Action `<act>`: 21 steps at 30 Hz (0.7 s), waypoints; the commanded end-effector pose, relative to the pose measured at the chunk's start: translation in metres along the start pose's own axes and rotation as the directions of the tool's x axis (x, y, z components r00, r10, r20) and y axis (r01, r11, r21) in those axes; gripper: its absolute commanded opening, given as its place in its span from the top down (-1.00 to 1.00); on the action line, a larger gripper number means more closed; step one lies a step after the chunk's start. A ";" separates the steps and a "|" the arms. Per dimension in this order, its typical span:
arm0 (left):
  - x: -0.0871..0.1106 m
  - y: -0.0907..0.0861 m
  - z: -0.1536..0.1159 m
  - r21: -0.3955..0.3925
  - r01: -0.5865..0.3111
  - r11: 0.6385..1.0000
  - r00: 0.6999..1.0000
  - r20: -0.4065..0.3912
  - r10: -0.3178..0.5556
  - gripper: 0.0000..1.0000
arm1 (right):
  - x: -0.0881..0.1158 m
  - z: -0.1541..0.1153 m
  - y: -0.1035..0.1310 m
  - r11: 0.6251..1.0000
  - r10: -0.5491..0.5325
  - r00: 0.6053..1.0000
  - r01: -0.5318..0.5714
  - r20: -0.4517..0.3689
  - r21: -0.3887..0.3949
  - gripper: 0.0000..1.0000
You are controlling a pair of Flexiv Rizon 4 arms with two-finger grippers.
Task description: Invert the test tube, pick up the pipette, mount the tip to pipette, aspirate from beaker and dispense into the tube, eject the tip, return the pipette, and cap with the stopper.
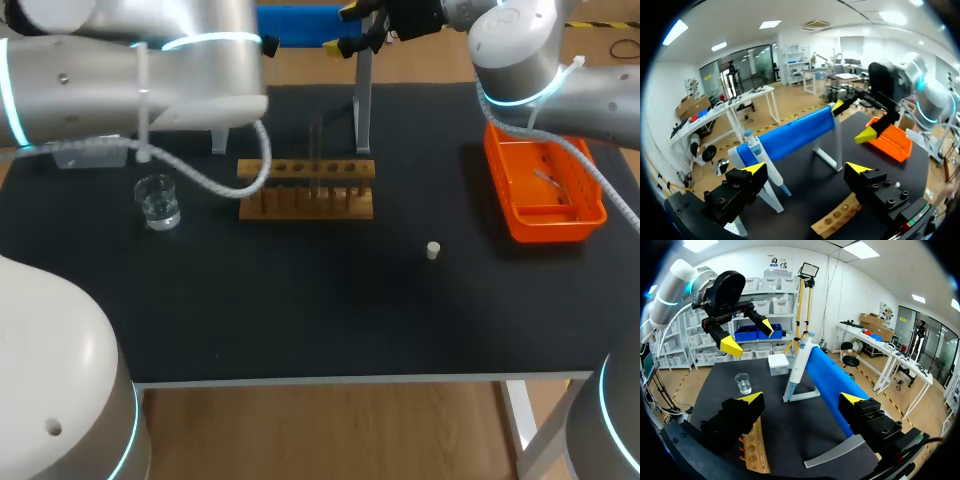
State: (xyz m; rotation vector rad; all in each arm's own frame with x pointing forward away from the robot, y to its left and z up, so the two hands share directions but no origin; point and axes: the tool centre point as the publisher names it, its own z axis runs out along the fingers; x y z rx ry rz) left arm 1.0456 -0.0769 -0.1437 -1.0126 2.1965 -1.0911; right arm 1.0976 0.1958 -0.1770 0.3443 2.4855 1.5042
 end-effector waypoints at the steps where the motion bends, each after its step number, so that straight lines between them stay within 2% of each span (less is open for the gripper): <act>1: -0.005 0.009 -0.009 0.210 -0.066 0.976 0.933 -0.332 0.135 -1.00 | -0.001 0.000 0.001 1.000 0.001 1.000 -0.001 -0.003 0.004 -1.00; 8: -0.005 0.009 -0.009 0.210 -0.066 0.976 0.933 -0.332 0.135 -1.00 | -0.001 0.000 0.001 1.000 0.001 1.000 -0.001 -0.003 0.004 -1.00; 12: 0.010 0.007 -0.010 0.290 -0.143 0.946 0.893 -0.375 0.250 -1.00 | -0.001 0.000 0.001 1.000 0.001 1.000 -0.001 -0.003 0.004 -1.00; 13: 0.013 0.006 -0.012 0.331 -0.149 0.932 0.877 -0.391 0.279 -1.00 | -0.001 0.000 0.001 1.000 0.001 1.000 -0.001 -0.003 0.004 -1.00; 15: 0.022 0.006 -0.013 0.365 -0.192 0.911 0.838 -0.423 0.346 -1.00 | -0.001 0.000 0.001 1.000 0.001 1.000 -0.001 -0.003 0.004 -1.00; 18: 0.033 0.008 -0.013 0.385 -0.225 0.895 0.804 -0.446 0.394 -1.00 | -0.001 0.000 0.001 1.000 0.001 1.000 -0.001 -0.003 0.004 -1.00; 21: 0.040 0.011 -0.010 0.379 -0.236 0.895 0.789 -0.463 0.404 -1.00 | -0.001 0.000 0.001 1.000 0.001 1.000 -0.001 -0.003 0.004 -1.00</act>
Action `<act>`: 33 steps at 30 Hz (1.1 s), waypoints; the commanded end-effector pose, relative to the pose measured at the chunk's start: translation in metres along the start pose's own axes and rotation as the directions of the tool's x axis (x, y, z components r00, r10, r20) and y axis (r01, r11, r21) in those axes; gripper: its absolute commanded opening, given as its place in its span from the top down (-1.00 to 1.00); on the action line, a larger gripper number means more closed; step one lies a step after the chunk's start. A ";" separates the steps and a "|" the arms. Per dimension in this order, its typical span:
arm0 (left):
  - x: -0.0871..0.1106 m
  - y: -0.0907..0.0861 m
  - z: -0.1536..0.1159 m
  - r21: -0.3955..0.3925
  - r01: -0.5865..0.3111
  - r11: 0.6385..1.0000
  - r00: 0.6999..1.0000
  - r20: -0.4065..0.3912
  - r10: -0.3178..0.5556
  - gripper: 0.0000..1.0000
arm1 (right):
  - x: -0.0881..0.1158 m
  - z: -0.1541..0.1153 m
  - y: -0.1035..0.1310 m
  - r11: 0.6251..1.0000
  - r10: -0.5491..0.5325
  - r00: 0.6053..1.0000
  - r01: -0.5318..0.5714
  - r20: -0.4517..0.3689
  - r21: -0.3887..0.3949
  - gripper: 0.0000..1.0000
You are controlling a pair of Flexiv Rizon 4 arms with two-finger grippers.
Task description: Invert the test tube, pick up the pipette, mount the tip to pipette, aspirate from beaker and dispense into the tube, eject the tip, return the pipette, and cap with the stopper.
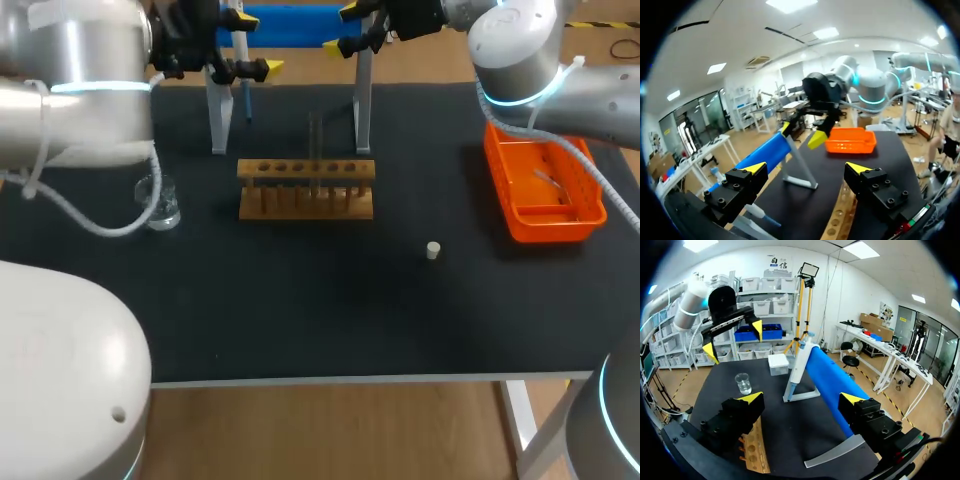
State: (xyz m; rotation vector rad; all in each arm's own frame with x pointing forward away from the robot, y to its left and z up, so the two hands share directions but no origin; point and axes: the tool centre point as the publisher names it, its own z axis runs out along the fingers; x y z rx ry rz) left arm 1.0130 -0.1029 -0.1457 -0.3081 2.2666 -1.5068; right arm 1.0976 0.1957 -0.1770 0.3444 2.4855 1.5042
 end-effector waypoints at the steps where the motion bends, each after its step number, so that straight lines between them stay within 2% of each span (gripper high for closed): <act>1: 0.004 0.007 -0.001 0.018 0.003 1.000 0.983 -0.185 0.000 -1.00 | -0.001 0.000 0.001 1.000 0.000 1.000 0.000 -0.003 0.004 -1.00; 9: 0.021 0.013 0.015 -0.037 -0.003 0.999 0.964 -0.265 -0.007 -1.00 | -0.001 0.000 0.001 1.000 0.000 1.000 0.000 -0.003 0.004 -1.00; 19: 0.046 0.019 0.032 -0.060 -0.006 0.998 0.936 -0.351 -0.016 -1.00 | -0.001 0.000 0.001 1.000 0.000 1.000 0.000 -0.003 0.004 -1.00; 25: 0.057 0.025 0.042 -0.068 -0.015 0.998 0.932 -0.362 -0.011 -1.00 | -0.001 0.000 0.001 1.000 0.000 1.000 0.000 -0.003 0.004 -1.00; 33: 0.064 0.042 0.051 -0.148 -0.004 0.989 0.937 -0.346 -0.048 -1.00 | -0.001 0.000 0.001 1.000 0.000 1.000 0.000 -0.003 0.004 -1.00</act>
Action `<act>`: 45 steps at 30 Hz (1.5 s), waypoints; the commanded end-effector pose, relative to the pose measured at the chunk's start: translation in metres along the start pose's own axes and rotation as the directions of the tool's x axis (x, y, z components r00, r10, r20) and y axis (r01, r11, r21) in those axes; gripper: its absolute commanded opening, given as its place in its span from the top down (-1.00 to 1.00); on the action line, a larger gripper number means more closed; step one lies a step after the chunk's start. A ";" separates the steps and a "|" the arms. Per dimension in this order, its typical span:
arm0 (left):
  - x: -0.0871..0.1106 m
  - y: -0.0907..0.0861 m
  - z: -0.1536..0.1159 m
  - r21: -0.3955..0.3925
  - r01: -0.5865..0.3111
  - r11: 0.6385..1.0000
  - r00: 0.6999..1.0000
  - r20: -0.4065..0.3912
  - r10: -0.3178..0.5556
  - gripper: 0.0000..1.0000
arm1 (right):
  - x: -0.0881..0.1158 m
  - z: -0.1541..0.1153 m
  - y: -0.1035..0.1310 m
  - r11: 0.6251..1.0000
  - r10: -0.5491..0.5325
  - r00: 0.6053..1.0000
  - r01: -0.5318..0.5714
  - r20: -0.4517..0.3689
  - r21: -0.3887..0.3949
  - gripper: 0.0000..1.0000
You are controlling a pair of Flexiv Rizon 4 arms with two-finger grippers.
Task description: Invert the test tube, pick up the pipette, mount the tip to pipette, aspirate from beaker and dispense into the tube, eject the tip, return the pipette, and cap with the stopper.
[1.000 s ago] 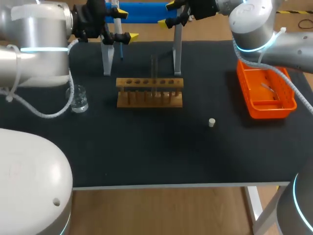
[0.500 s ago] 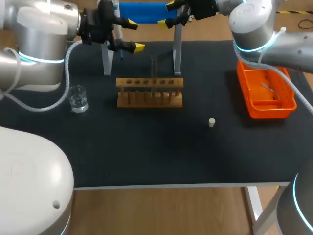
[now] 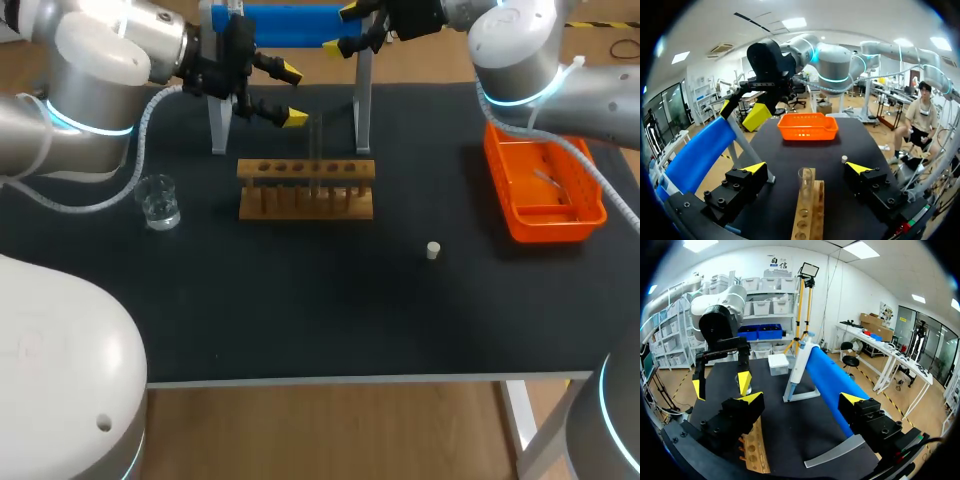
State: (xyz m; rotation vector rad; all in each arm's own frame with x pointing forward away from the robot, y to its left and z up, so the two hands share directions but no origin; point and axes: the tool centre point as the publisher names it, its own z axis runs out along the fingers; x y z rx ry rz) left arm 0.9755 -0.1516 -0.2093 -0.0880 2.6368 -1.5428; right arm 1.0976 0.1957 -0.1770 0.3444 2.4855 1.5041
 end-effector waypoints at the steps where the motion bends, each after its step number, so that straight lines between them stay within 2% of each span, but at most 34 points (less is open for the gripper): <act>1: -0.004 0.005 0.006 -0.036 0.025 0.999 1.000 0.006 -0.025 -1.00 | -0.001 0.000 0.001 1.000 0.000 1.000 0.000 -0.003 0.004 -1.00; 6: -0.004 0.011 0.007 -0.055 0.050 0.997 0.998 0.039 -0.048 -1.00 | -0.001 0.000 0.001 1.000 0.000 1.000 0.000 -0.003 0.004 -1.00; 23: 0.000 0.020 0.027 -0.095 0.060 0.994 0.997 0.061 -0.054 -1.00 | -0.001 0.000 0.001 1.000 0.000 1.000 0.000 -0.003 0.004 -1.00; 27: 0.000 0.023 0.032 -0.130 0.065 0.989 0.994 0.093 -0.053 -1.00 | -0.001 0.000 0.001 1.000 0.000 1.000 0.000 -0.003 0.004 -1.00; 31: -0.003 0.024 0.034 -0.122 0.076 0.990 0.992 0.113 -0.062 -1.00 | -0.001 0.000 0.001 1.000 0.000 1.000 0.000 -0.003 0.004 -1.00; 38: 0.004 0.026 0.041 -0.129 0.024 0.991 0.997 0.077 -0.014 -1.00 | -0.001 0.000 0.001 1.000 0.000 1.000 0.000 -0.003 0.004 -1.00; 45: 0.006 0.030 0.045 -0.153 0.015 0.988 0.998 0.068 -0.005 -1.00 | -0.001 0.000 0.001 1.000 0.000 1.000 0.000 -0.003 0.004 -1.00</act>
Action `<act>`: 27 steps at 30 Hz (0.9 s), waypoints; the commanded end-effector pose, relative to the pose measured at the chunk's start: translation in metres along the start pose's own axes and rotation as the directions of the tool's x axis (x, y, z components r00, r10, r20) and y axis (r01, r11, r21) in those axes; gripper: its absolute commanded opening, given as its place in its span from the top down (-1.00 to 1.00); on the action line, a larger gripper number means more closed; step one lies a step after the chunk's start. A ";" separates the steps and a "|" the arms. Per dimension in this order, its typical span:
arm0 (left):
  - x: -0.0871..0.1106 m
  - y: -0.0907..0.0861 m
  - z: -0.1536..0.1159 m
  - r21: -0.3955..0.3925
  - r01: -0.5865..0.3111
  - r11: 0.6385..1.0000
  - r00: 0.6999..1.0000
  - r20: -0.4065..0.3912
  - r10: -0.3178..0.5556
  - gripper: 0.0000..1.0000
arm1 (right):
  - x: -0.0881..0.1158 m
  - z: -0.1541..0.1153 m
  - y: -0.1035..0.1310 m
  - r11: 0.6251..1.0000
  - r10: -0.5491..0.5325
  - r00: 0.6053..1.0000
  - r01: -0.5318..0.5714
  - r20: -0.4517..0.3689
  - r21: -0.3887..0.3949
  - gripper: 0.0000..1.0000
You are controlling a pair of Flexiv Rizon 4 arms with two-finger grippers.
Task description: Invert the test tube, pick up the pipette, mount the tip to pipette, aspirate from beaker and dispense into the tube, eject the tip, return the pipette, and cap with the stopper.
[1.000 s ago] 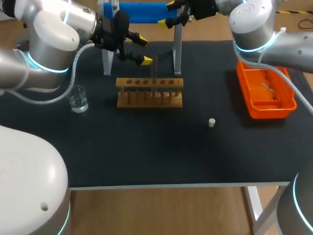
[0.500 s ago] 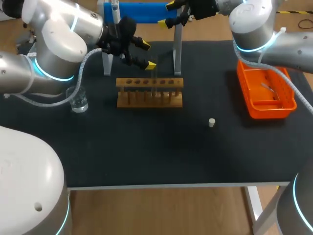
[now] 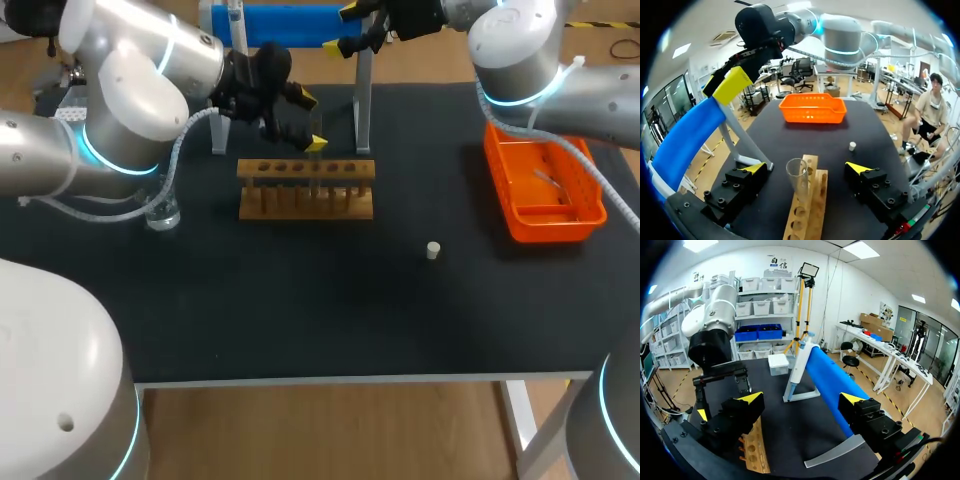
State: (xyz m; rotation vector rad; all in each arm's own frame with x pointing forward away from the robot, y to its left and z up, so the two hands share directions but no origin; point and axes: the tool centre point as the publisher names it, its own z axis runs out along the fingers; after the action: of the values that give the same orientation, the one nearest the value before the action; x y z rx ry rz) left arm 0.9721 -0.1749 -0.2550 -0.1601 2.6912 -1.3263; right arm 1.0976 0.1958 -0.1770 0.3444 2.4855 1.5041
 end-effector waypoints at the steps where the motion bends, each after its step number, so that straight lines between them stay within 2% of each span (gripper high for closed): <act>1: -0.002 0.001 0.004 -0.016 -0.002 1.000 1.000 -0.003 0.002 -1.00 | -0.001 0.000 0.001 1.000 0.001 1.000 -0.001 -0.003 0.004 -1.00; 27: -0.002 0.002 0.005 -0.020 -0.001 1.000 1.000 -0.007 0.001 -1.00 | -0.001 0.000 0.001 1.000 0.001 1.000 -0.001 -0.003 0.004 -1.00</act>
State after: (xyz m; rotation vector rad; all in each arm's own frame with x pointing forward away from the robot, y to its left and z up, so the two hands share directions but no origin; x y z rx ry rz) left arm 0.9741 -0.1777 -0.2598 -0.1580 2.7065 -1.3037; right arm 1.0976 0.1958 -0.1770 0.3444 2.4855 1.5041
